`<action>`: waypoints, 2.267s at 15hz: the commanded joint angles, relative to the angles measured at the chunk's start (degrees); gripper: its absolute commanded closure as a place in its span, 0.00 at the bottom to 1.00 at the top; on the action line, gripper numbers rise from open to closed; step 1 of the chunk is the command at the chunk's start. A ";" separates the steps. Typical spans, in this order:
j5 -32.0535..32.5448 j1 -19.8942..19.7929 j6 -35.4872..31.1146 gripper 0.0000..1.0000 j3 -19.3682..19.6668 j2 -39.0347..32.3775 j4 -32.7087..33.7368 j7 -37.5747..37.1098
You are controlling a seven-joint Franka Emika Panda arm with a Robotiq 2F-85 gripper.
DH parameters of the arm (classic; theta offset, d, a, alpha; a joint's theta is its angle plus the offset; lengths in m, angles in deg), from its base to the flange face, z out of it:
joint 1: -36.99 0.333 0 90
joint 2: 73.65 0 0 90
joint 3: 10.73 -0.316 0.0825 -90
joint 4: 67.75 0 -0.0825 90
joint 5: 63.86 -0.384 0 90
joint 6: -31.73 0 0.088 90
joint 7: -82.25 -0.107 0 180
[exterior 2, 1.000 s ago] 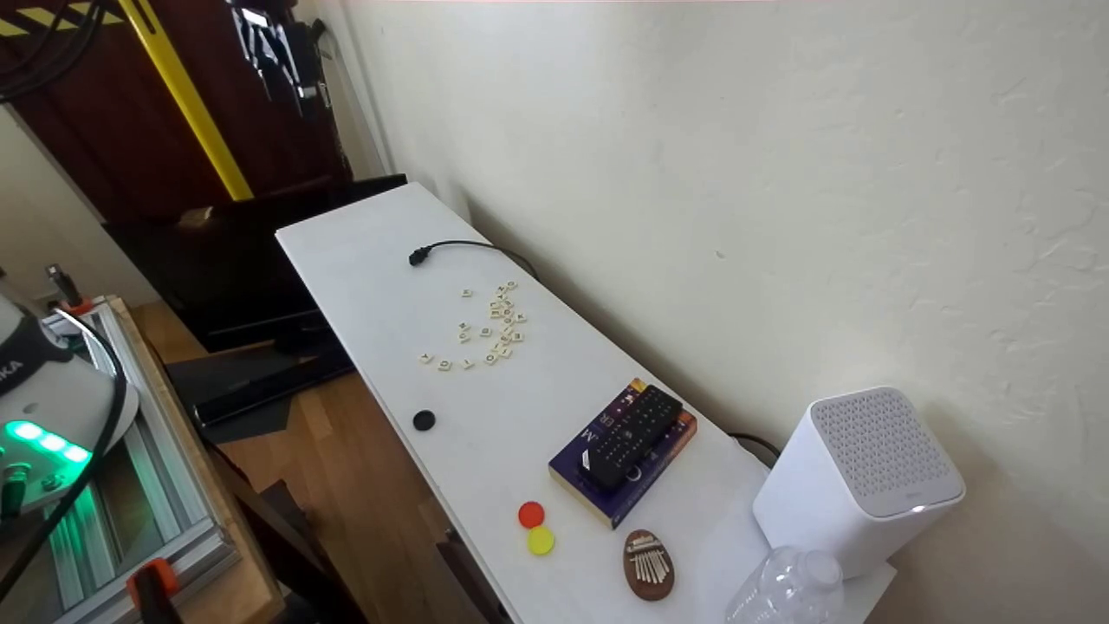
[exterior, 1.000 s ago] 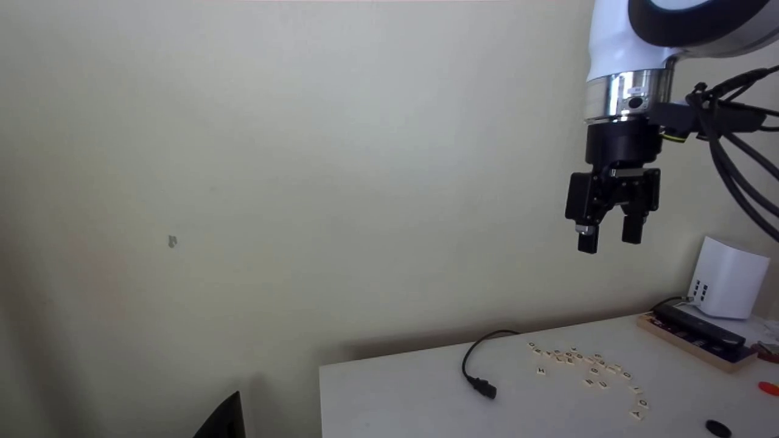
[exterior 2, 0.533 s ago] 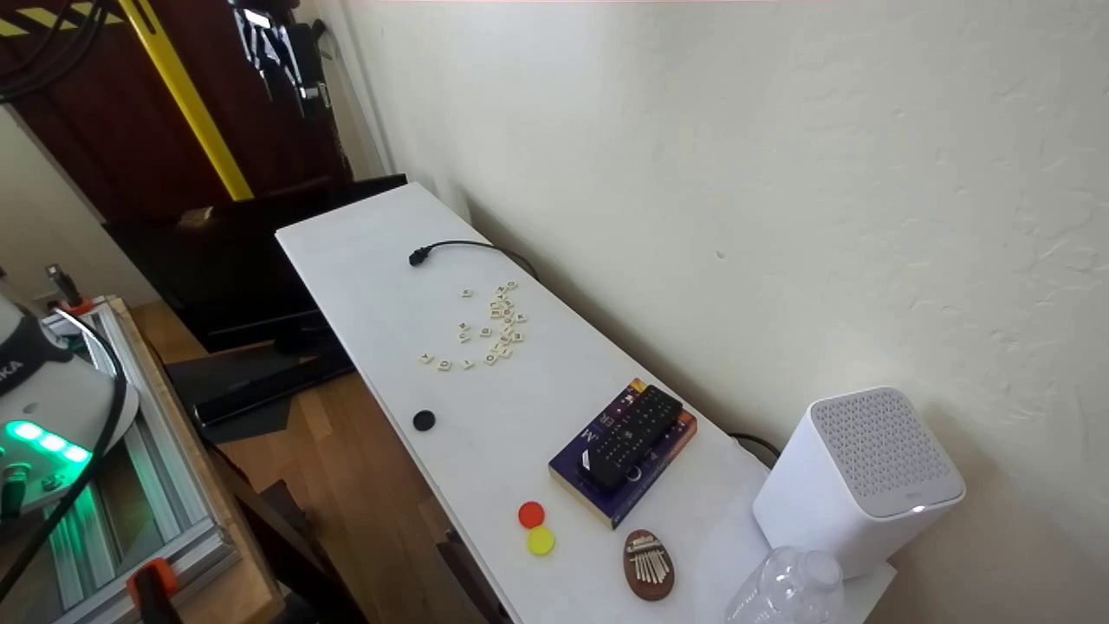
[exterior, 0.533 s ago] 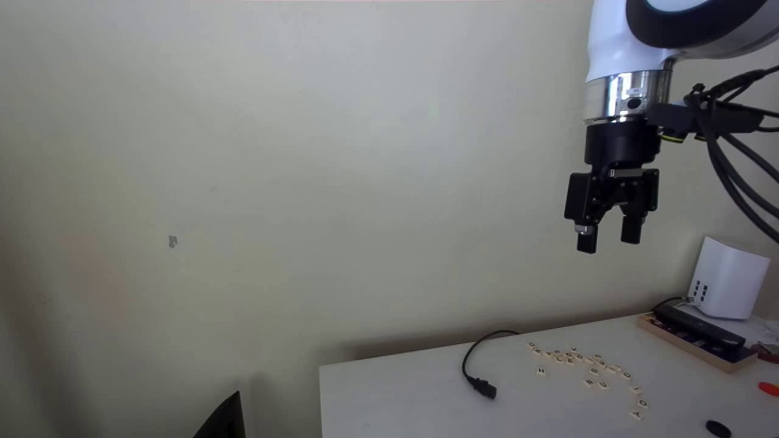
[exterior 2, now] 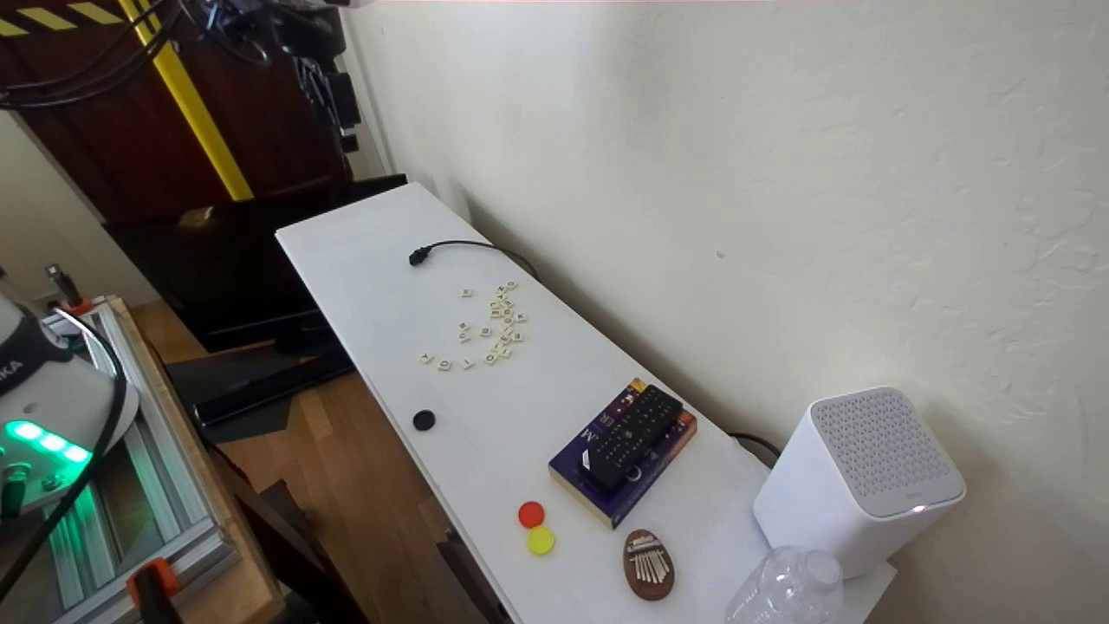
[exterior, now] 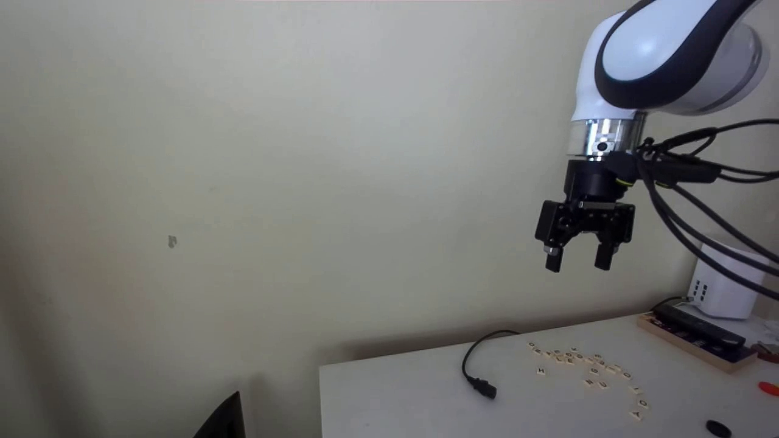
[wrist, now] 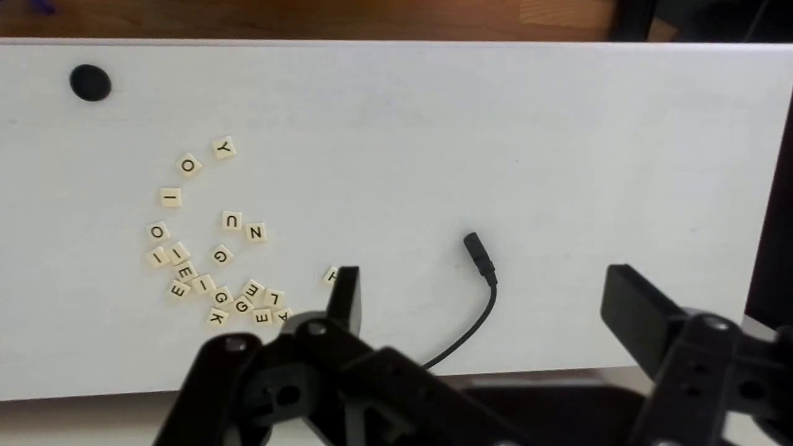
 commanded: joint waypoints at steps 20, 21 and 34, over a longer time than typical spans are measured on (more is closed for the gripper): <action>-7.12 -2.81 -9.81 0.00 2.83 -27.60 11.19 1.48; -7.79 -3.36 -10.16 0.00 2.90 -28.45 11.54 1.88; -8.89 -3.28 -14.01 0.00 3.07 -33.87 14.65 -1.56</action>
